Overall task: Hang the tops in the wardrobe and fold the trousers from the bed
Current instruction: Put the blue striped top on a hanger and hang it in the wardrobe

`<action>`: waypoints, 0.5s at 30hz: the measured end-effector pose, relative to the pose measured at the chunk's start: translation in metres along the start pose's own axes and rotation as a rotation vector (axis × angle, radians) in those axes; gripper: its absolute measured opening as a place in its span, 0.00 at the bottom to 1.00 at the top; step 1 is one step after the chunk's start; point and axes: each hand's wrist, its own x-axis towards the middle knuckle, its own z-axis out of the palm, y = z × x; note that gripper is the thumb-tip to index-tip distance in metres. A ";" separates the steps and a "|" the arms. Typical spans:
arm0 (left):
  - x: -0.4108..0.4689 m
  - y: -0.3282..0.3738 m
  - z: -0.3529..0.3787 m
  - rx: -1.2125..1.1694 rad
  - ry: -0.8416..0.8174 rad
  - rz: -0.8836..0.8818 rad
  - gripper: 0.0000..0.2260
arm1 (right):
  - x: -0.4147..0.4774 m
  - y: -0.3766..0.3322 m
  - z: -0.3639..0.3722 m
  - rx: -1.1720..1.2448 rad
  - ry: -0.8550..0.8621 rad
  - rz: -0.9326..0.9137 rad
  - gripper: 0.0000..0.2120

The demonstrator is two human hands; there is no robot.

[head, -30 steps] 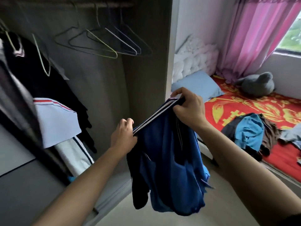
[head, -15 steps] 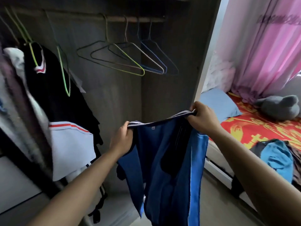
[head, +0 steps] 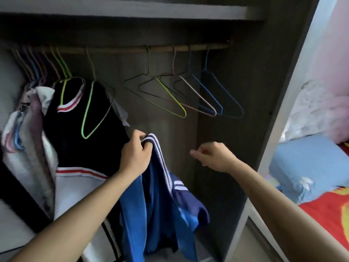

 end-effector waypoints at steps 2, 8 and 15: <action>0.007 0.010 0.009 -0.005 0.008 -0.041 0.10 | 0.022 0.007 -0.023 0.126 0.190 -0.037 0.16; 0.009 0.021 0.042 0.102 -0.093 -0.069 0.12 | 0.074 0.032 -0.059 0.179 0.672 -0.040 0.16; 0.007 0.013 0.044 0.102 0.020 -0.117 0.11 | 0.127 0.049 -0.093 0.131 0.731 0.143 0.28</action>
